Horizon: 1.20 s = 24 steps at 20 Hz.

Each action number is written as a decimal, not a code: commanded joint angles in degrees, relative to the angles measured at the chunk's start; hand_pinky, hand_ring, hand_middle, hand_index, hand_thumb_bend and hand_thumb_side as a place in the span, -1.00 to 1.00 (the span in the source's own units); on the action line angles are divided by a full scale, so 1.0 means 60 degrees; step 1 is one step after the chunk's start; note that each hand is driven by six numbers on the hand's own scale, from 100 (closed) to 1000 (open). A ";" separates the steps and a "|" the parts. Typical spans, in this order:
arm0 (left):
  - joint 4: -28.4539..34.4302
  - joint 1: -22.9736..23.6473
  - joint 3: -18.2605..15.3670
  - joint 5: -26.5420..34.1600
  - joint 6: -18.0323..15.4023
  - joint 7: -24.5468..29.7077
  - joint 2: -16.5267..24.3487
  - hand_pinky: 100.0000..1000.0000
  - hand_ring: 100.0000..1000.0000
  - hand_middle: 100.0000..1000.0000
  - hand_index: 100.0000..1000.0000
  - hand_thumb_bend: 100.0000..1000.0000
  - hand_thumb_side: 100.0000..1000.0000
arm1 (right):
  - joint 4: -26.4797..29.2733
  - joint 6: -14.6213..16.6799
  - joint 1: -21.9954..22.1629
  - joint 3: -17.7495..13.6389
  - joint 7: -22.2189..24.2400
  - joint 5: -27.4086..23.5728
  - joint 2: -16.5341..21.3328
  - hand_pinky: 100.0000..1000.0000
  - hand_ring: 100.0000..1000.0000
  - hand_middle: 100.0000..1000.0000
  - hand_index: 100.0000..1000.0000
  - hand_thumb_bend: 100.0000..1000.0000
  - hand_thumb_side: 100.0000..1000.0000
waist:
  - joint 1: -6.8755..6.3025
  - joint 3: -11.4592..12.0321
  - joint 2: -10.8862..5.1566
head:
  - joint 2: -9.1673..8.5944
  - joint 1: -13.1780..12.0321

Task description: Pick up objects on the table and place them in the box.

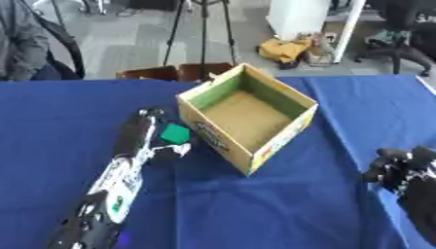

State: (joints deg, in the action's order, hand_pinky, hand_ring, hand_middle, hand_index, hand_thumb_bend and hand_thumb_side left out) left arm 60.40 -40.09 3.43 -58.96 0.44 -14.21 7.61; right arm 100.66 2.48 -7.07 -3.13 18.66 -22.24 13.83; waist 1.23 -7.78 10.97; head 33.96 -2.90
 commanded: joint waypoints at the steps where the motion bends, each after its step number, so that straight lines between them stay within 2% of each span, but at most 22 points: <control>1: 0.0007 -0.0240 -0.0098 -0.0092 -0.0002 -0.0108 0.0182 0.15 0.53 -0.02 0.46 0.21 -0.16 | 0.0115 0.0016 -0.0116 -0.0020 0.0045 0.0028 0.0075 0.21 0.07 0.04 0.43 -1.00 0.76 | 0.0003 -0.0021 -0.0105 | -0.0112 -0.0014; 10: -0.0236 -0.0229 -0.0130 -0.0267 0.0013 -0.0254 0.0163 0.14 0.52 -0.04 0.45 0.20 -0.14 | 0.0116 0.0019 -0.0133 -0.0027 0.0051 0.0068 0.0050 0.21 0.07 0.04 0.43 -1.00 0.77 | -0.0003 -0.0069 -0.0027 | -0.0152 0.0002; 16: -0.0362 -0.0240 -0.0145 -0.0303 0.0001 -0.0347 0.0139 0.12 0.50 -0.07 0.43 0.11 -0.18 | 0.0116 0.0023 -0.0146 -0.0027 0.0062 0.0090 0.0033 0.21 0.07 0.04 0.43 -1.00 0.77 | 0.0002 -0.0112 0.0019 | -0.0167 0.0006; 22: -0.0429 -0.0245 -0.0150 -0.0223 -0.0004 -0.0516 0.0106 0.08 0.47 -0.11 0.40 -0.12 -0.28 | 0.0117 0.0031 -0.0155 -0.0028 0.0073 0.0116 0.0014 0.21 0.07 0.04 0.43 -1.00 0.78 | 0.0015 -0.0155 0.0065 | -0.0184 0.0005; 24: -0.0460 -0.0244 -0.0155 -0.0187 -0.0005 -0.0568 0.0096 0.06 0.45 -0.14 0.38 -0.27 -0.35 | 0.0117 0.0033 -0.0159 -0.0030 0.0075 0.0119 0.0012 0.21 0.07 0.04 0.43 -1.00 0.78 | 0.0016 -0.0164 0.0072 | -0.0185 0.0008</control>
State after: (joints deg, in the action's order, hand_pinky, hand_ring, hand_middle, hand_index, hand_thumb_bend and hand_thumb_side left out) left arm 57.18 -40.29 2.93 -60.30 0.42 -17.19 7.61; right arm 100.66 2.60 -7.52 -3.13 18.95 -21.92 13.37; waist 1.22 -8.69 12.07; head 33.61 -2.89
